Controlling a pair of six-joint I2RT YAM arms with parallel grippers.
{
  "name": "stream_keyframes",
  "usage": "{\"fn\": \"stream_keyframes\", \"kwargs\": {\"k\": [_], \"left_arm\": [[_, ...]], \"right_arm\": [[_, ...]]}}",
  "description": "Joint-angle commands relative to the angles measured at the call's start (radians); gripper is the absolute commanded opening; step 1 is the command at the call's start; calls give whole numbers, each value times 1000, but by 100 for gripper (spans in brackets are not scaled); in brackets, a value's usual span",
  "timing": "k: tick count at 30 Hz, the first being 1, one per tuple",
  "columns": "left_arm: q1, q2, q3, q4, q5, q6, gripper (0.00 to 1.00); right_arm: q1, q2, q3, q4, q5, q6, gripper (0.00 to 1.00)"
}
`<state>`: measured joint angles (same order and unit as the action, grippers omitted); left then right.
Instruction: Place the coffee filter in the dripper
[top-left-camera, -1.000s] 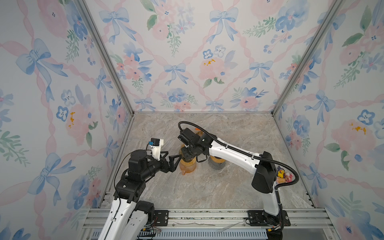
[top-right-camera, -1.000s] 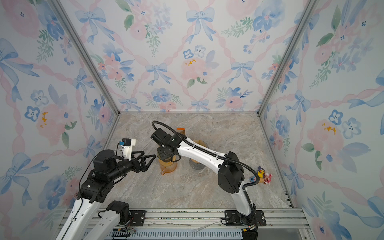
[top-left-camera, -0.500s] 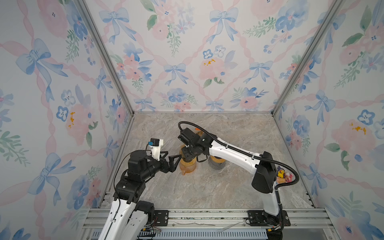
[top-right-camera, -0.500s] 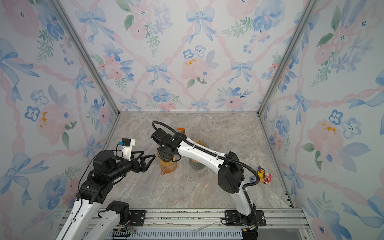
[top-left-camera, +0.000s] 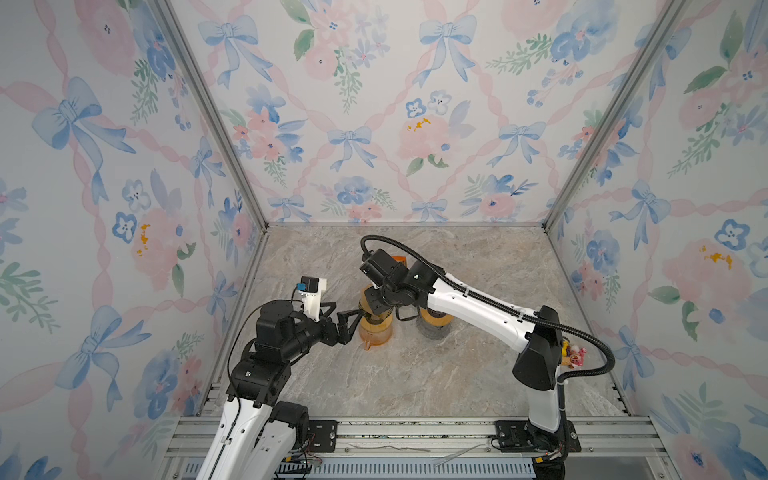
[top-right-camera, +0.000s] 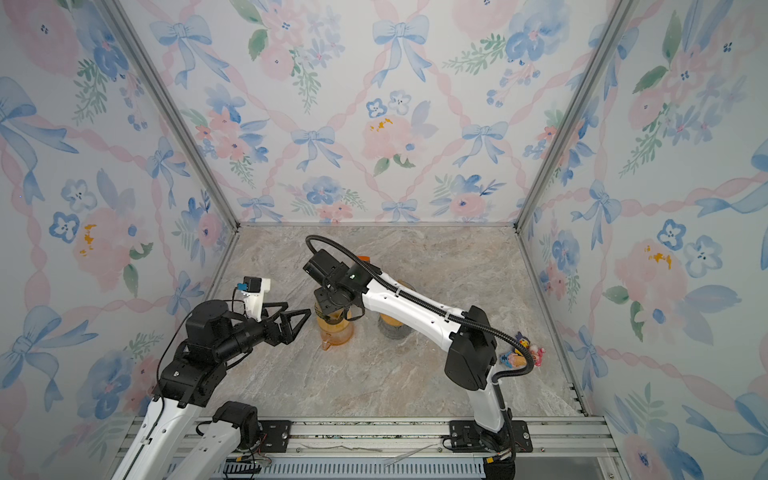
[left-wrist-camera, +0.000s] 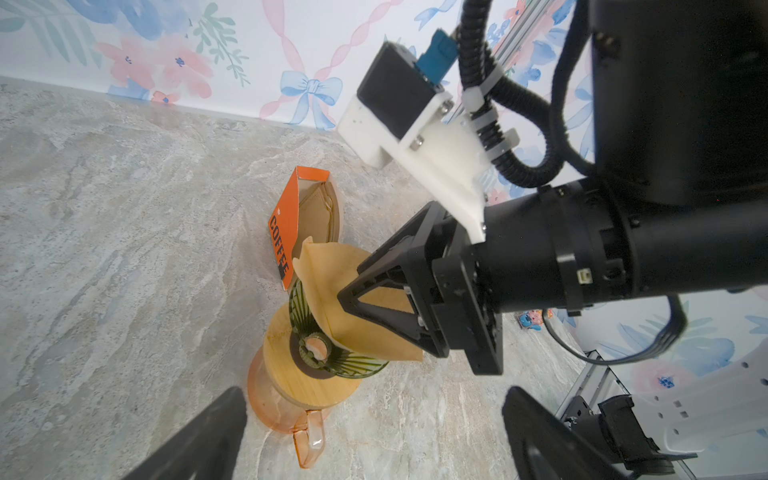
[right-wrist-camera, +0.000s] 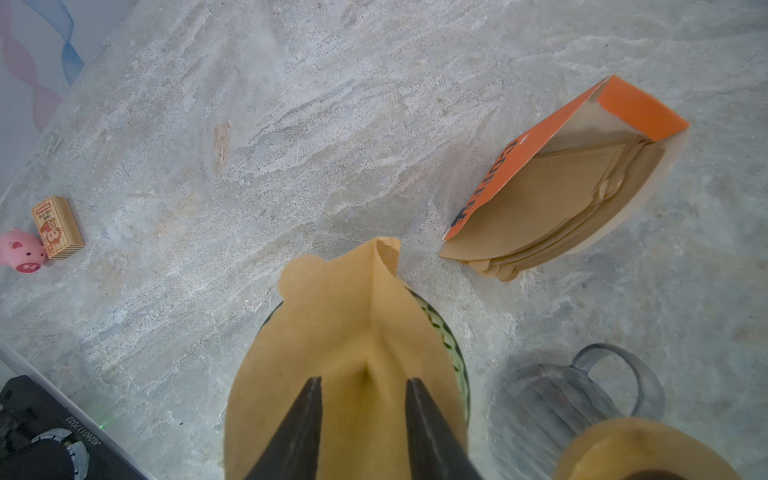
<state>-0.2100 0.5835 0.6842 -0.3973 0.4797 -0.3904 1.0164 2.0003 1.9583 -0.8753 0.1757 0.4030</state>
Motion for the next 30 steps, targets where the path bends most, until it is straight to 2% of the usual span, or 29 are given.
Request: {"fn": "stream_keyframes", "kwargs": {"k": [1, 7, 30], "left_arm": [[-5, -5, -10, 13, -2, 2, 98], [-6, -4, -9, 13, -3, 2, 98], [-6, -11, -9, 12, -7, 2, 98]], "right_arm": [[5, 44, 36, -13, -3, -7, 38], [4, 69, 35, -20, -7, -1, 41], [8, 118, 34, -40, 1, -7, 43]]}}
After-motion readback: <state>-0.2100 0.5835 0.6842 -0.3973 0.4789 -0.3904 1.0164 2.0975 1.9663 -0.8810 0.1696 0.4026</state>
